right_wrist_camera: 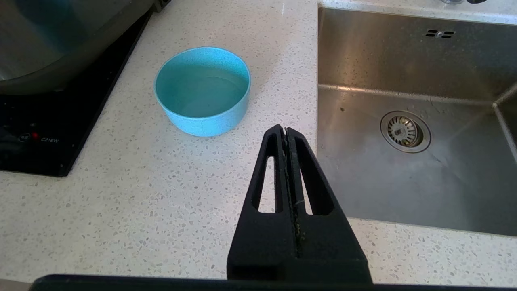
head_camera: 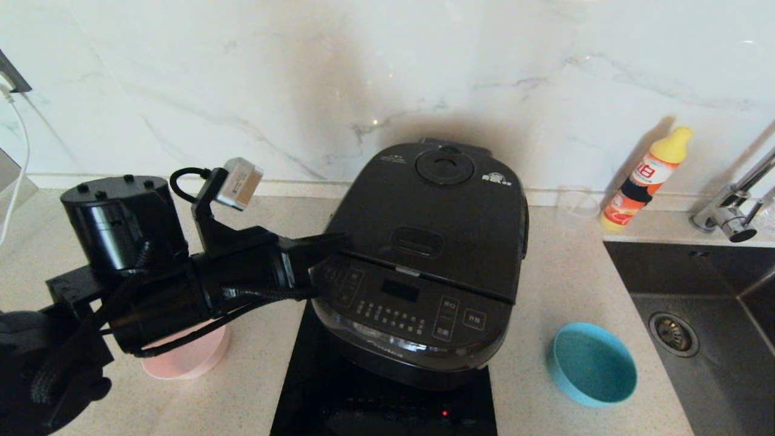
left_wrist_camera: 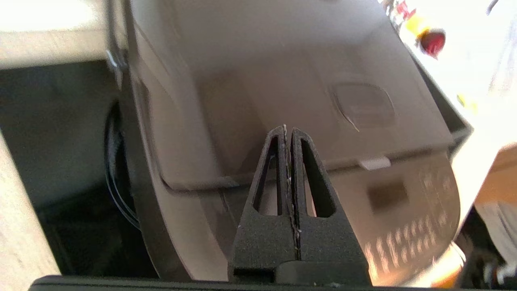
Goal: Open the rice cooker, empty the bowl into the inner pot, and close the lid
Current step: Close the rice cooker
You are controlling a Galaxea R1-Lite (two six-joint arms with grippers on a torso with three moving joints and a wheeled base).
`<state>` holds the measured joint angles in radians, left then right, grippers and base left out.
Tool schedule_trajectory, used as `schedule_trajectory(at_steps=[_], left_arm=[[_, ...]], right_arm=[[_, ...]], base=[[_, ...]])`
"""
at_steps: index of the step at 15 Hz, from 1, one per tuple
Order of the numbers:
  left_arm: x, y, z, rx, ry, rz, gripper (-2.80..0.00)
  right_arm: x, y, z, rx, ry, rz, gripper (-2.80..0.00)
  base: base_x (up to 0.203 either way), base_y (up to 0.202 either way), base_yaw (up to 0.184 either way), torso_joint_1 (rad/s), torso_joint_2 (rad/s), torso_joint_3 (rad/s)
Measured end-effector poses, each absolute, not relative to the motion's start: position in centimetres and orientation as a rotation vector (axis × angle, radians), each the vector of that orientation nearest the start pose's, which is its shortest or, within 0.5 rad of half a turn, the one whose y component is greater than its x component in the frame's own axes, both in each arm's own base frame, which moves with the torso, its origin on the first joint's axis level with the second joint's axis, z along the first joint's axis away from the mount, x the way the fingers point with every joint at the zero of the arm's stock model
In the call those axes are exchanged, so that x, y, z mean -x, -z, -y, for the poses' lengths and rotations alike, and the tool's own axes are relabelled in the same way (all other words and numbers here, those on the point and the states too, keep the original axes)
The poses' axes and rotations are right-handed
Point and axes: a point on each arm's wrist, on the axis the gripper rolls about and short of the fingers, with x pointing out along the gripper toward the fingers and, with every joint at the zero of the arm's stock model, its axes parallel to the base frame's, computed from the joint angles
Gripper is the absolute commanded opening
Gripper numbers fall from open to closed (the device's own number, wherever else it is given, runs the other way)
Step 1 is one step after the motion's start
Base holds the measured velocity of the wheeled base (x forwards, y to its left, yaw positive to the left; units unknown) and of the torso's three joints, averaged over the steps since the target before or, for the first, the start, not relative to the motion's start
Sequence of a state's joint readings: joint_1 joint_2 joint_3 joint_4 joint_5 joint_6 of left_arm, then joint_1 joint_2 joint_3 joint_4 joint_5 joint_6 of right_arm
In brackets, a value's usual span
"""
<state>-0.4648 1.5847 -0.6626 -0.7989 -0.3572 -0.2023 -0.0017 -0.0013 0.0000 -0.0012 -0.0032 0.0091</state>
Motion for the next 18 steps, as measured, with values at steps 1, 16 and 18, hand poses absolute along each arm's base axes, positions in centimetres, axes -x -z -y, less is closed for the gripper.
schedule_trajectory(at_steps=[1, 16, 18], left_arm=[[-23.5, -18.7, 13.0, 0.177, 0.814, -0.231, -2.80], [-21.2, -24.9, 12.3, 0.211, 0.662, 0.058, -2.80], [-19.4, -27.6, 11.2, 0.258, 0.661, 0.066, -2.80]], right_arm=[[2.3, -7.6, 0.0, -0.009, 0.005, 0.003, -2.80], [2.3, -7.6, 0.0, -0.009, 0.005, 0.003, -2.80], [2.3, -7.6, 0.0, -0.009, 0.004, 0.002, -2.80]], base=[[0.000, 0.000, 0.000, 0.000, 0.00, 0.000], [0.000, 0.000, 0.000, 0.000, 0.00, 0.000], [0.000, 0.000, 0.000, 0.000, 0.00, 0.000]])
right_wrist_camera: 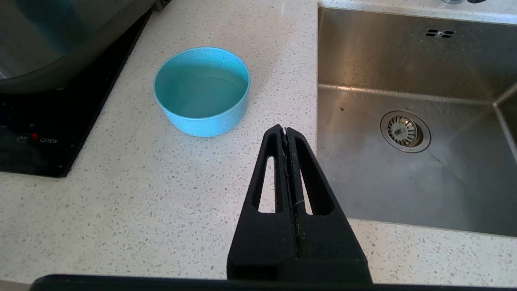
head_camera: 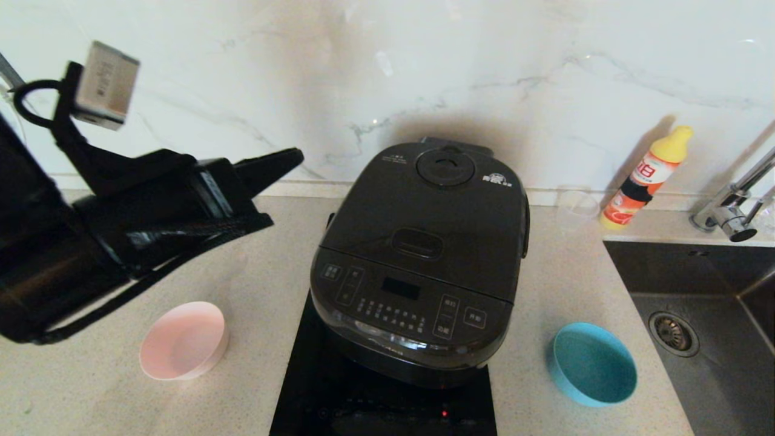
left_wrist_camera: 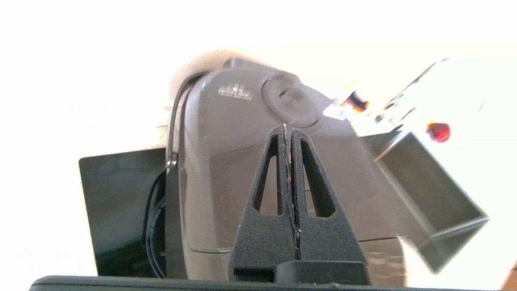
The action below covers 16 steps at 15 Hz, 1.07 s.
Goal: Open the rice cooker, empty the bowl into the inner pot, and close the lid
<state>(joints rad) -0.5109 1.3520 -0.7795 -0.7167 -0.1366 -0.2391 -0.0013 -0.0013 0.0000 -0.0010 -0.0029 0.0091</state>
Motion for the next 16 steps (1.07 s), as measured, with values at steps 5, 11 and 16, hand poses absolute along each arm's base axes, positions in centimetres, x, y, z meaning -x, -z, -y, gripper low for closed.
schedule_trajectory(at_steps=[5, 11, 16], left_arm=[[-13.3, -30.9, 7.1, 0.219, 0.415, 0.044, -2.80], [-4.2, -26.8, 0.4, 0.010, -0.084, 0.169, -2.80], [2.6, -18.0, -1.0, -0.025, -0.278, 0.174, -2.80]], right_arm=[[2.3, -7.6, 0.0, -0.009, 0.005, 0.003, -2.80], [2.3, -7.6, 0.0, -0.009, 0.005, 0.003, -2.80], [2.3, -7.6, 0.0, -0.009, 0.005, 0.003, -2.80]], base=[[0.000, 0.000, 0.000, 0.000, 0.00, 0.000], [0.000, 0.000, 0.000, 0.000, 0.00, 0.000], [0.000, 0.000, 0.000, 0.000, 0.00, 0.000]])
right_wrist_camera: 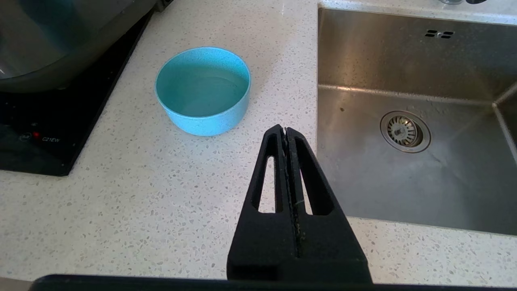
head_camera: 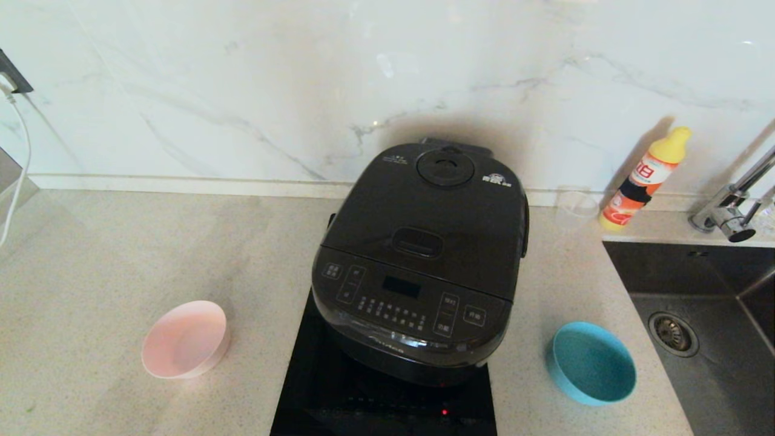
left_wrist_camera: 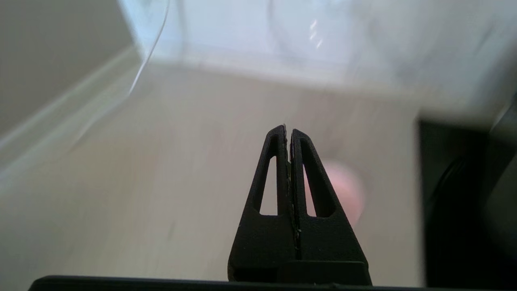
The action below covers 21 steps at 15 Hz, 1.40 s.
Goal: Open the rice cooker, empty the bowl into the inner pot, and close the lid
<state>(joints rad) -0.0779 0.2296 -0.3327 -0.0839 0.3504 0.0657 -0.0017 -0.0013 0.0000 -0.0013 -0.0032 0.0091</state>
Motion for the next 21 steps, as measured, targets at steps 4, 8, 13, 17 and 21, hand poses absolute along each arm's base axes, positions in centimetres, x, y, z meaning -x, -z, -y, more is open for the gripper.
schedule_trajectory(at_steps=[4, 8, 13, 17, 21], left_arm=[[2.6, -9.7, -0.5, -0.030, -0.175, 0.016, -2.80], [2.4, -7.8, 0.0, -0.016, 0.024, -0.024, -2.80], [2.4, -7.6, 0.0, -0.016, 0.024, -0.020, -2.80], [2.4, -7.6, 0.0, -0.015, 0.024, -0.020, -2.80], [2.4, -7.6, 0.0, -0.014, 0.024, -0.020, -2.80]], right_arm=[[2.3, -7.6, 0.0, -0.009, 0.004, 0.003, -2.80], [2.3, -7.6, 0.0, -0.006, 0.006, 0.001, -2.80], [2.3, -7.5, 0.0, 0.041, 0.005, -0.002, -2.80], [3.3, -10.8, -0.1, 0.046, -0.031, 0.079, -2.80], [4.3, -17.9, -0.5, 0.023, -0.200, 0.127, -2.80]], base=[[0.000, 0.000, 0.000, 0.000, 0.00, 0.000], [0.000, 0.000, 0.000, 0.000, 0.00, 0.000], [0.000, 0.000, 0.000, 0.000, 0.00, 0.000], [0.000, 0.000, 0.000, 0.000, 0.00, 0.000], [0.000, 0.000, 0.000, 0.000, 0.00, 0.000]])
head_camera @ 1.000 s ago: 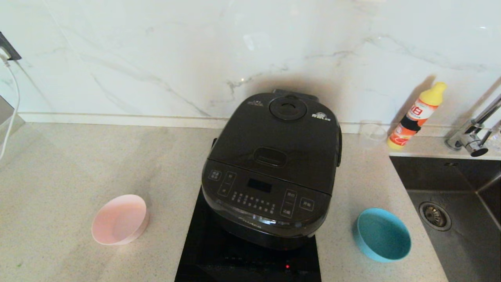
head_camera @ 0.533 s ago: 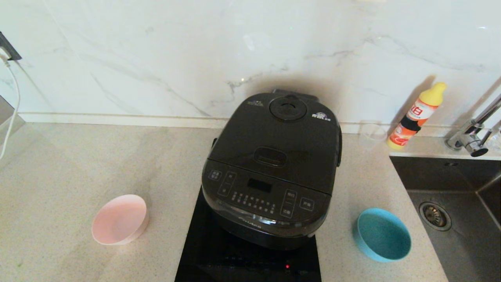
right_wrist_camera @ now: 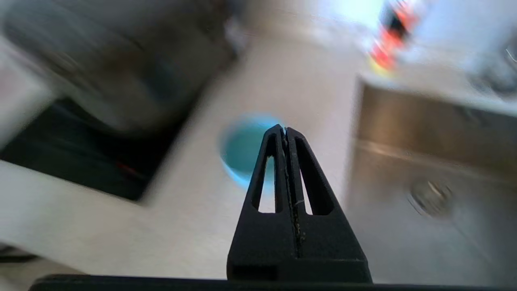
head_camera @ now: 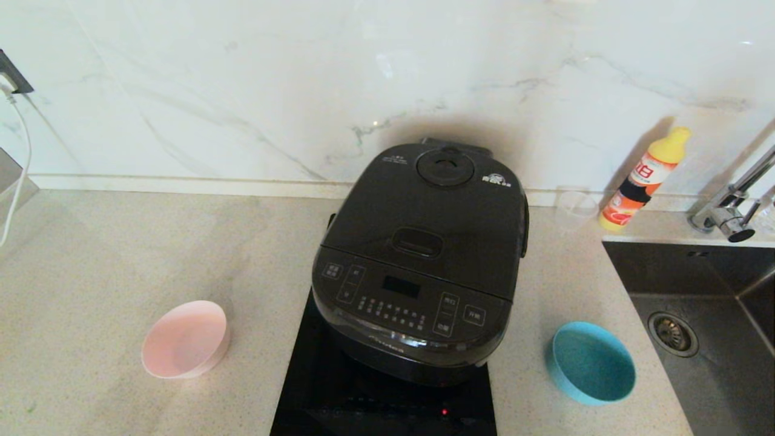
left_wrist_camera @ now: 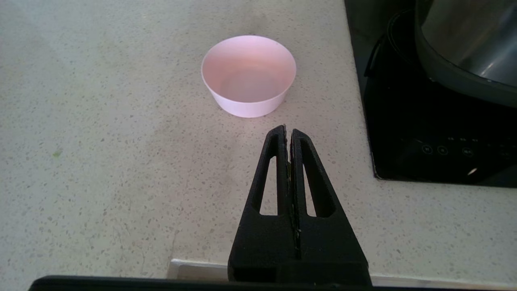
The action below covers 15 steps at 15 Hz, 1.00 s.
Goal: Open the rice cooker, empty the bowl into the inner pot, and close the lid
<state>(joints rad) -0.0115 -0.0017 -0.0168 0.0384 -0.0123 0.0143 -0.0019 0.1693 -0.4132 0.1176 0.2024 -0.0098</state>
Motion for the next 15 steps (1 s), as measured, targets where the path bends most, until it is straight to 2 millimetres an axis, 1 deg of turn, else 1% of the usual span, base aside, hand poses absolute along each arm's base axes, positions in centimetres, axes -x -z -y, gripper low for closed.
schedule_trajectory(at_steps=[1, 3, 5, 7, 9, 11, 13, 15], left_arm=[[2.4, -7.6, 0.0, -0.015, 0.024, -0.020, -2.80], [2.4, -7.6, 0.0, -0.014, 0.024, -0.020, -2.80], [2.4, -7.6, 0.0, -0.014, 0.024, -0.020, -2.80], [2.4, -7.6, 0.0, -0.014, 0.024, -0.021, -2.80], [2.4, -7.6, 0.0, -0.014, 0.024, -0.020, -2.80], [2.4, -7.6, 0.0, -0.015, 0.024, -0.020, -2.80], [2.4, -7.6, 0.0, -0.013, 0.024, -0.020, -2.80], [2.4, -7.6, 0.0, -0.014, 0.024, -0.020, -2.80]], right_arm=[[4.2, -20.0, -0.5, 0.000, -0.237, 0.133, -2.80], [3.0, -24.3, -0.7, -0.045, -0.323, 0.120, -2.80], [1.3, -28.2, -0.9, -0.068, -0.423, 0.080, -2.80], [-1.1, -31.5, -1.1, -0.100, -0.538, -0.007, -2.80], [-4.0, -33.6, -1.4, -0.157, -0.624, -0.108, -2.80], [-7.0, -34.9, -2.1, -0.223, -0.720, -0.210, -2.80], [-10.0, -35.2, -3.5, -0.261, -0.796, -0.319, -2.80], [-12.1, -34.8, -5.4, -0.257, -0.839, -0.395, -2.80]], base=[[0.000, 0.000, 0.000, 0.000, 0.00, 0.000], [0.000, 0.000, 0.000, 0.000, 0.00, 0.000], [0.000, 0.000, 0.000, 0.000, 0.00, 0.000], [0.000, 0.000, 0.000, 0.000, 0.00, 0.000], [0.000, 0.000, 0.000, 0.000, 0.00, 0.000], [0.000, 0.000, 0.000, 0.000, 0.00, 0.000], [0.000, 0.000, 0.000, 0.000, 0.00, 0.000], [0.000, 0.000, 0.000, 0.000, 0.00, 0.000]])
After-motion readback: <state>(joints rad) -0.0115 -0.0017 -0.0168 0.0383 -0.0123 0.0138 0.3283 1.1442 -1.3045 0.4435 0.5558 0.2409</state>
